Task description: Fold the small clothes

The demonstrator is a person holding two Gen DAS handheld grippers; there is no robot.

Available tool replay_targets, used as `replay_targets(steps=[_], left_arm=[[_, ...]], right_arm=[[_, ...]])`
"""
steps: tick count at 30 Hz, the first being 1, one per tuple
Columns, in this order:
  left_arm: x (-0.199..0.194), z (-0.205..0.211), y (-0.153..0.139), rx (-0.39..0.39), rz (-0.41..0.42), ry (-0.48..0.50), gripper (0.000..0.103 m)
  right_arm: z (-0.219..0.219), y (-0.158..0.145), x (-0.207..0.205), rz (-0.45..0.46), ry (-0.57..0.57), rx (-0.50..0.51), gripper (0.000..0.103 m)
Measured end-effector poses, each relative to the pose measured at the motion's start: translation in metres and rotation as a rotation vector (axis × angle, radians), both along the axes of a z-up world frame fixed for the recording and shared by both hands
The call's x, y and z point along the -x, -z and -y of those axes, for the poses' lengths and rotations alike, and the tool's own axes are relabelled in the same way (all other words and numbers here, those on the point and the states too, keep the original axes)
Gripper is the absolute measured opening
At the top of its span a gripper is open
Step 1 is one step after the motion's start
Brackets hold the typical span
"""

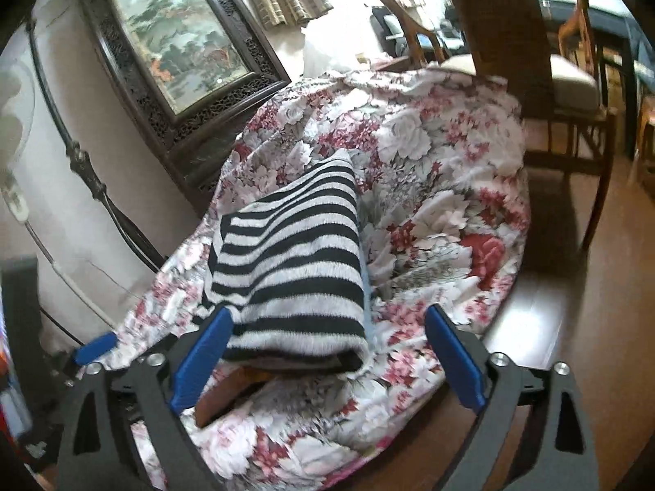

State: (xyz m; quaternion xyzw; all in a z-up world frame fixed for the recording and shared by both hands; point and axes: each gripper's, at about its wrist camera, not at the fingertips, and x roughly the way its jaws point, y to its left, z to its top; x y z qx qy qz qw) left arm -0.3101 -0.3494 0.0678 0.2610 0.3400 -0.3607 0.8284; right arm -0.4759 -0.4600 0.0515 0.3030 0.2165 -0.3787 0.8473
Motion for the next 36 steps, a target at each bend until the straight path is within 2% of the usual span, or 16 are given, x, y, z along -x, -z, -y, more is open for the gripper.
replay_targets(steps=[8, 13, 17, 23, 26, 29, 36], left_arm=[[0.018, -0.025, -0.013, 0.028, -0.009, -0.016, 0.095], [0.032, -0.041, -0.017, 0.019, -0.008, -0.003, 0.096], [0.041, -0.052, -0.025, 0.029, 0.0, 0.003, 0.098], [0.048, -0.058, -0.037, 0.027, 0.031, 0.0, 0.098], [0.046, -0.058, -0.04, 0.038, 0.013, -0.012, 0.098], [0.046, -0.057, -0.041, 0.042, -0.006, -0.016, 0.098], [0.052, -0.051, -0.036, 0.016, 0.013, -0.005, 0.098]], right_arm=[[-0.037, -0.003, 0.012, -0.074, 0.023, 0.089, 0.099], [-0.055, -0.02, 0.024, -0.075, 0.073, 0.198, 0.099], [-0.063, -0.034, 0.032, -0.075, 0.077, 0.246, 0.099], [-0.065, -0.036, 0.027, -0.069, 0.045, 0.229, 0.099], [-0.061, -0.031, 0.028, -0.062, 0.057, 0.201, 0.099], [-0.058, -0.03, 0.031, -0.039, 0.06, 0.189, 0.099], [-0.059, -0.028, 0.033, -0.03, 0.056, 0.184, 0.099]])
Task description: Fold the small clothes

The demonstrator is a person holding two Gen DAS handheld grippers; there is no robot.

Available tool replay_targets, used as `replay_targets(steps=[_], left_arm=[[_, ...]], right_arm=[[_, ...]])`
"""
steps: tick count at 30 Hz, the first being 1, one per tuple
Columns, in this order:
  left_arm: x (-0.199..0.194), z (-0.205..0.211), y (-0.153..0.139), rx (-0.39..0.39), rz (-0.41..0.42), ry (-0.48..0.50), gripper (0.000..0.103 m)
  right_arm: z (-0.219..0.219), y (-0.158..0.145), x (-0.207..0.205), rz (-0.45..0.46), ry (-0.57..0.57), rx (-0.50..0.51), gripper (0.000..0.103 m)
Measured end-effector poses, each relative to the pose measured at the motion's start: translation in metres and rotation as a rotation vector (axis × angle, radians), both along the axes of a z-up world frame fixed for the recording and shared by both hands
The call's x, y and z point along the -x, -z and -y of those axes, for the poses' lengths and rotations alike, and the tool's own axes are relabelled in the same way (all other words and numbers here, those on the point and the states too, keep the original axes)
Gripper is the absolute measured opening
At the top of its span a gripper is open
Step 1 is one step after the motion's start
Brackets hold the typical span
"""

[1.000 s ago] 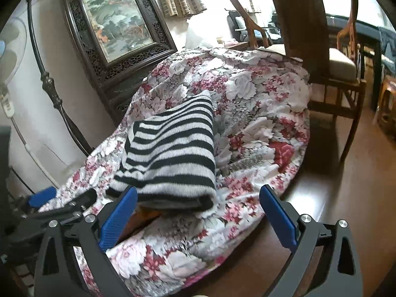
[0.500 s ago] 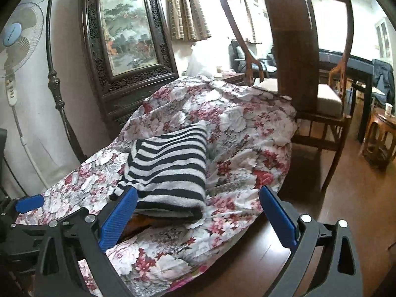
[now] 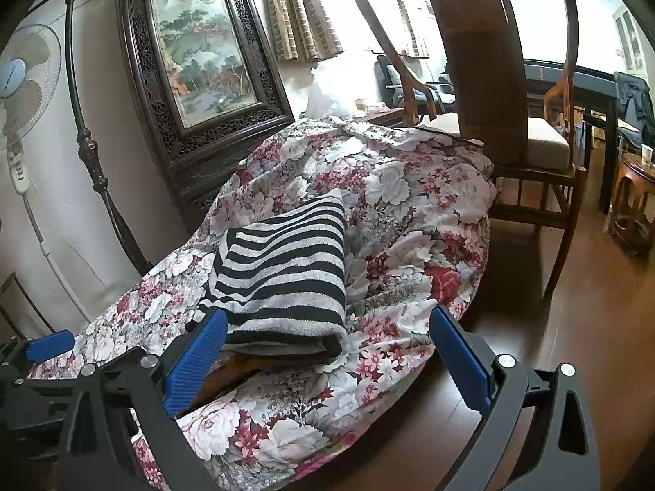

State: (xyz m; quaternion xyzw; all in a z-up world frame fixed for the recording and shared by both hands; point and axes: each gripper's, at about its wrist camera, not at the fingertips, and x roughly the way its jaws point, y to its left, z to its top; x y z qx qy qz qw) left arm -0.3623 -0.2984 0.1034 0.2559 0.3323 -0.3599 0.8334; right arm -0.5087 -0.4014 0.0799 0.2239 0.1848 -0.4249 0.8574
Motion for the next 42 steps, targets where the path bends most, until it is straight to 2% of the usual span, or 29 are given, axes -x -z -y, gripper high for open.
replay_targets(steps=[32, 40, 42], left_arm=[[0.0085, 0.0019, 0.0074, -0.018, -0.017, 0.024, 0.098], [0.0068, 0.0053, 0.0103, -0.016, -0.025, 0.018, 0.098], [0.0074, 0.0031, 0.0102, -0.002, -0.005, -0.003, 0.098]], right_arm=[[0.0019, 0.0026, 0.0084, 0.031, 0.017, -0.022, 0.099], [0.0043, 0.0024, 0.0078, 0.033, 0.015, -0.021, 0.099], [0.0033, 0.0028, 0.0091, 0.038, 0.019, -0.021, 0.099]])
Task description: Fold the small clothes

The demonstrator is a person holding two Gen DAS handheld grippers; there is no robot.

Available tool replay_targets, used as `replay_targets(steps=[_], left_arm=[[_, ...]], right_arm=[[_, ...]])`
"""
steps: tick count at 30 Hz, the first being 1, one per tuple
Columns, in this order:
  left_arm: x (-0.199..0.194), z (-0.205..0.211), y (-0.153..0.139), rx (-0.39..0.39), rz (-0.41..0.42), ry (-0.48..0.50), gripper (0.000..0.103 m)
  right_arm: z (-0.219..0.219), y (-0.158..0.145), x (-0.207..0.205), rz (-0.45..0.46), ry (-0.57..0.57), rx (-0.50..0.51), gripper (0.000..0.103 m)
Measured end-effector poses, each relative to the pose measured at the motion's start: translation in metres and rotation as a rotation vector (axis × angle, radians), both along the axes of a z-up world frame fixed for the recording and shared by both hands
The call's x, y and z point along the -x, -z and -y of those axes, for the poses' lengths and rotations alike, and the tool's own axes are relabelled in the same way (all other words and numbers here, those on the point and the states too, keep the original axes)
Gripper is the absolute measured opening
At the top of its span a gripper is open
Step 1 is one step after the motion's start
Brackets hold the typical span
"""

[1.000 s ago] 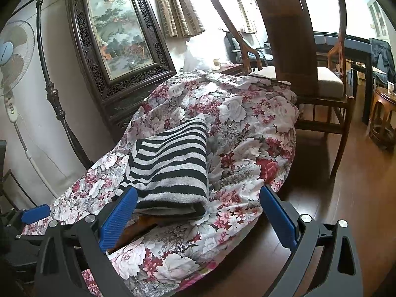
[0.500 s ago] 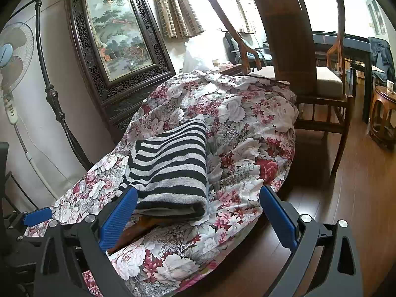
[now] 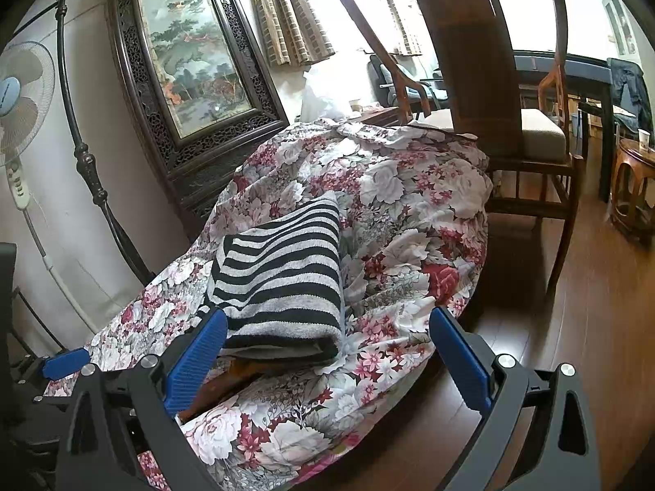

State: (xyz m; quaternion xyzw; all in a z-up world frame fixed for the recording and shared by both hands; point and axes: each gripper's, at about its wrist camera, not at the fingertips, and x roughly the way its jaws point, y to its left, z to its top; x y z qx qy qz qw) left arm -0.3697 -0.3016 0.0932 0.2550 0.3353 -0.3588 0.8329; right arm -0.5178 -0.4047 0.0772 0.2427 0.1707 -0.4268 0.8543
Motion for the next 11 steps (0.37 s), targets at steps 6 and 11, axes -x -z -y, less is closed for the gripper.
replay_targets(steps=[6, 11], left_arm=[[-0.0042, 0.0021, -0.0015, -0.003, -0.02, -0.009, 0.098], [-0.004, 0.0026, -0.0043, 0.004, -0.028, -0.004, 0.098]], right_arm=[[-0.0009, -0.0003, 0.0024, 0.003, 0.004, -0.001, 0.099], [-0.0021, -0.0002, 0.0037, 0.003, 0.005, -0.001, 0.099]])
